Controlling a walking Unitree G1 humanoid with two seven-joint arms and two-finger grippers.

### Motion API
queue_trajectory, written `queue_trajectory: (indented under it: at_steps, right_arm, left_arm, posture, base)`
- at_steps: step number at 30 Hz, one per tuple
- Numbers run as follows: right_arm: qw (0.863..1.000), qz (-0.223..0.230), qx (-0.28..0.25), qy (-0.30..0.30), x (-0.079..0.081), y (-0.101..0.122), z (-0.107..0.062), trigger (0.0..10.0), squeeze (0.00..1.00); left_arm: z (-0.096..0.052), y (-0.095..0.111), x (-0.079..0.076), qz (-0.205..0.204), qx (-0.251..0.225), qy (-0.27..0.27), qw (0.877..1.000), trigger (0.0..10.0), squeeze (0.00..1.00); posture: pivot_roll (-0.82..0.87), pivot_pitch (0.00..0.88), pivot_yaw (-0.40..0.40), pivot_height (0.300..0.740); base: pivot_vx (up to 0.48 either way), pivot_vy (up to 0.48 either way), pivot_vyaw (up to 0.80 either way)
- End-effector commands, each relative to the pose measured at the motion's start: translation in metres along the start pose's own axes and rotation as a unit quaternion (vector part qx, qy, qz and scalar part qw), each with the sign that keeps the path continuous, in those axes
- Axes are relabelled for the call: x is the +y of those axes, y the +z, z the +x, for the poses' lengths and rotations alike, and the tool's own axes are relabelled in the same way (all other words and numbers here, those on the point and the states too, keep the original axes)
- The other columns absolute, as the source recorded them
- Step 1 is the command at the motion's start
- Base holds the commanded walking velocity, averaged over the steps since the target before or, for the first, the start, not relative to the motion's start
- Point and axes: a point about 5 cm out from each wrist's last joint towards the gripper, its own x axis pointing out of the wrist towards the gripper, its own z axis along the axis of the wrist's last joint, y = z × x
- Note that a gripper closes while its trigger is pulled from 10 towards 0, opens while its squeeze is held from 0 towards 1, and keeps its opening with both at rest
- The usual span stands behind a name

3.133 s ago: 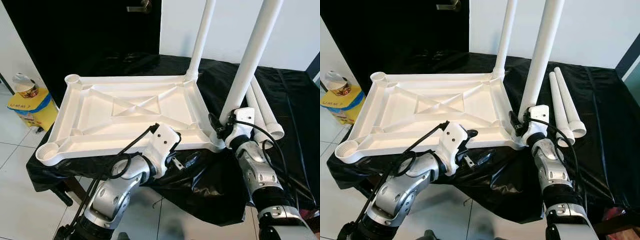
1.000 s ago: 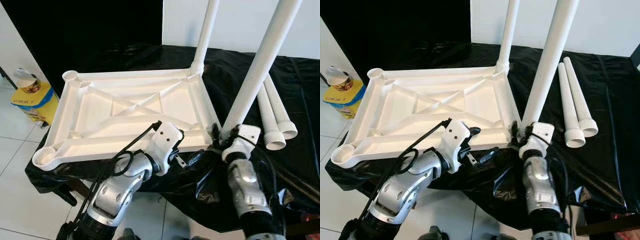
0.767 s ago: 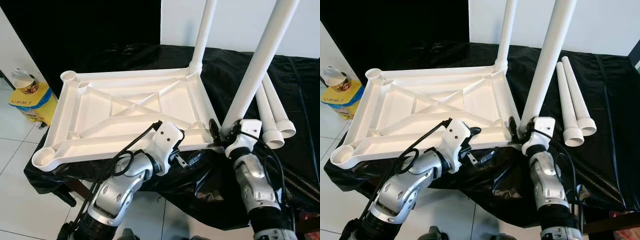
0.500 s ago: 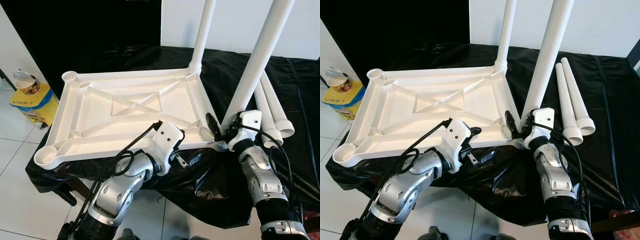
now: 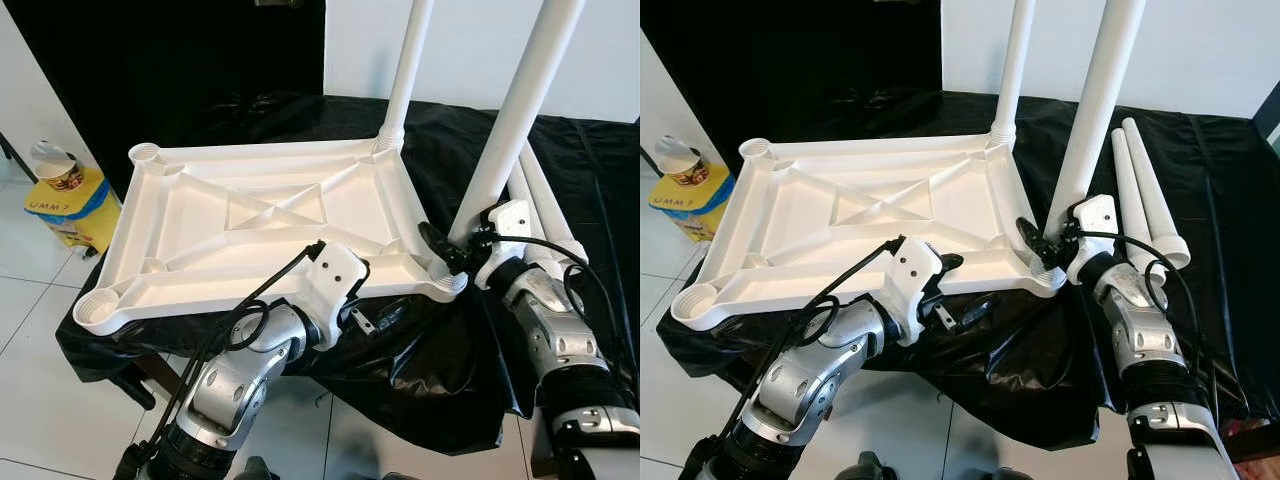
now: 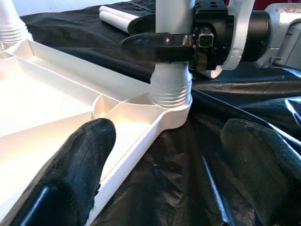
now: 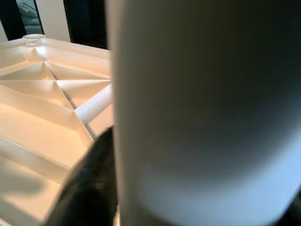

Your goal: Building children table

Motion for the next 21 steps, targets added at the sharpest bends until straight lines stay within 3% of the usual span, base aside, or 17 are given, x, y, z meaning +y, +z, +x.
queue_trajectory:
  at_steps: [1,3,8,12,13,15,17,19,21]
  right_arm:
    - [1.0,0.005,0.007,0.002,-0.004,-0.001,-0.001,0.5,0.0]
    - [1.0,0.01,0.018,0.002,-0.004,-0.006,-0.003,0.0,0.0]
    - [0.998,0.049,0.043,0.0,-0.002,-0.024,-0.009,0.0,0.0]
    - [0.997,0.055,0.045,0.0,-0.001,-0.026,-0.009,0.0,0.0]
    - [0.997,0.063,0.049,-0.005,-0.001,-0.029,-0.009,9.9,0.0]
    - [0.997,0.063,0.049,-0.005,-0.001,-0.029,-0.009,9.9,0.0]
    - [0.996,0.067,0.06,-0.028,-0.001,-0.033,-0.008,10.0,0.0]
    - [0.99,0.077,0.08,-0.089,0.005,-0.04,-0.003,10.0,0.0]
    - [0.99,0.077,0.08,-0.089,0.005,-0.04,-0.003,10.0,0.0]
  left_arm:
    - [0.001,0.001,-0.001,0.001,-0.002,-0.007,1.0,10.0,0.0]
    - [0.001,0.001,-0.001,0.001,-0.002,-0.006,1.0,10.0,0.0]
    - [0.0,0.001,-0.001,0.002,-0.003,-0.003,1.0,10.0,0.0]
    - [0.0,0.001,-0.001,0.002,-0.003,-0.002,1.0,10.0,0.0]
    - [0.0,0.001,-0.002,0.003,-0.003,-0.003,1.0,10.0,0.0]
    - [0.0,0.001,-0.002,0.003,-0.003,-0.003,1.0,10.0,0.0]
    - [0.0,0.001,-0.002,0.003,-0.003,-0.003,1.0,10.0,0.0]
    - [0.0,0.001,-0.002,0.003,-0.003,-0.004,1.0,10.0,0.0]
    - [0.0,0.001,-0.002,0.003,-0.003,-0.004,1.0,10.0,0.0]
  posture:
    - [0.09,0.049,-0.039,0.74]
    - [0.1,0.042,-0.044,0.74]
    - [0.11,0.034,-0.047,0.74]
    - [0.11,0.034,-0.047,0.74]
    - [0.11,0.033,-0.048,0.74]
    - [0.11,0.033,-0.048,0.74]
    - [0.11,0.029,-0.047,0.74]
    - [0.11,0.028,-0.047,0.74]
    - [0.11,0.028,-0.047,0.74]
  base:
    - [0.0,0.0,0.0]
    - [0.0,0.0,0.0]
    - [0.0,0.0,0.0]
    - [0.0,0.0,0.0]
    - [0.0,0.0,0.0]
    - [0.0,0.0,0.0]
    - [0.0,0.0,0.0]
    - [0.0,0.0,0.0]
    - [0.0,0.0,0.0]
